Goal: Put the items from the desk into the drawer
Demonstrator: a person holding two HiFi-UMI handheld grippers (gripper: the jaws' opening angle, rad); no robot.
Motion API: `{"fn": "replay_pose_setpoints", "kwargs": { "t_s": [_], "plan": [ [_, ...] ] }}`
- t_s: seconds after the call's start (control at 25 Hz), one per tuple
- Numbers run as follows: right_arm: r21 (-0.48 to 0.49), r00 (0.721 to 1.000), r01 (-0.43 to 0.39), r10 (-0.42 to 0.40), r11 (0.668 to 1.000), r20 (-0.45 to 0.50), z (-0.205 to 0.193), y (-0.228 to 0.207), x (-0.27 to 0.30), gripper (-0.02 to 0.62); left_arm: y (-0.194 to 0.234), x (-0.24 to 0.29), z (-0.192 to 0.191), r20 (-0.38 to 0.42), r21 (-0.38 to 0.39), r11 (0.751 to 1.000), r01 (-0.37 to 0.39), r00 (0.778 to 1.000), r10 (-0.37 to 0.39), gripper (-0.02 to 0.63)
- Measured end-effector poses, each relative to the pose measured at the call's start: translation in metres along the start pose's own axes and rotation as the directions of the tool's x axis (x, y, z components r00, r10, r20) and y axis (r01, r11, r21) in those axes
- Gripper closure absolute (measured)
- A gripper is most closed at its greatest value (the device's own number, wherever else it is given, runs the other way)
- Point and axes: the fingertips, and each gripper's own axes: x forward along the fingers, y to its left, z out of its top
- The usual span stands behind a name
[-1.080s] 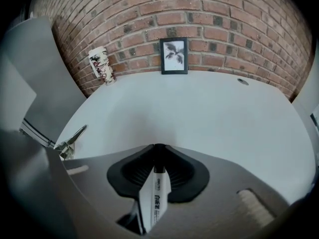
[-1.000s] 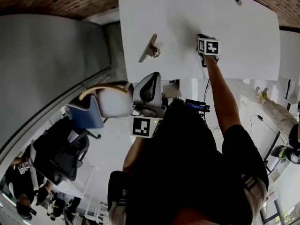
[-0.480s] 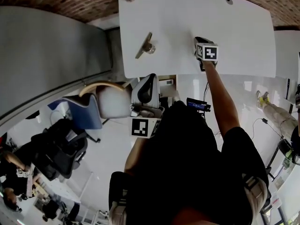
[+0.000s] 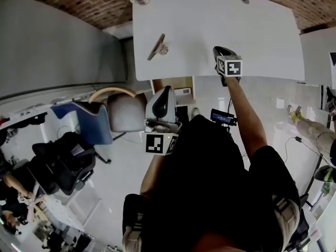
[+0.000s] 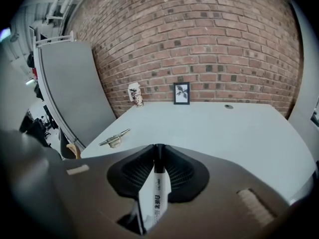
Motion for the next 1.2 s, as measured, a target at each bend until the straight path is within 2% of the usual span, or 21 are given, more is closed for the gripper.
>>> {"fn": "replay_pose_setpoints", "kwargs": {
  "t_s": [0.36,0.72,0.84,0.96,1.2],
  "plan": [
    [-0.043,0.995,-0.092,0.093,0.995,0.033,-0.036,0.035,-0.05,0.525,-0.025,-0.062,-0.005,-0.019,0.031,0.995,-0.093,0.995,0.093,0.595],
    [-0.132,0.987,-0.159,0.162,0.978,0.013,-0.062,0.081,-0.072,0.525,-0.01,-0.102,-0.005,-0.02,0.014,0.986,-0.167,0.986,0.167,0.595],
    [-0.214,0.978,-0.202,0.21,0.956,0.016,-0.067,0.11,-0.068,0.525,0.008,-0.11,-0.011,-0.034,-0.002,0.981,-0.192,0.981,0.192,0.595],
    [-0.297,0.967,-0.249,0.255,0.922,-0.018,-0.082,0.142,-0.064,0.525,0.027,-0.118,-0.018,-0.056,-0.021,0.977,-0.213,0.976,0.212,0.595],
    [-0.359,0.94,-0.339,0.325,0.869,-0.101,-0.12,0.199,-0.044,0.525,0.062,-0.128,-0.036,-0.096,-0.025,0.975,-0.219,0.972,0.216,0.595]
  ]
}}
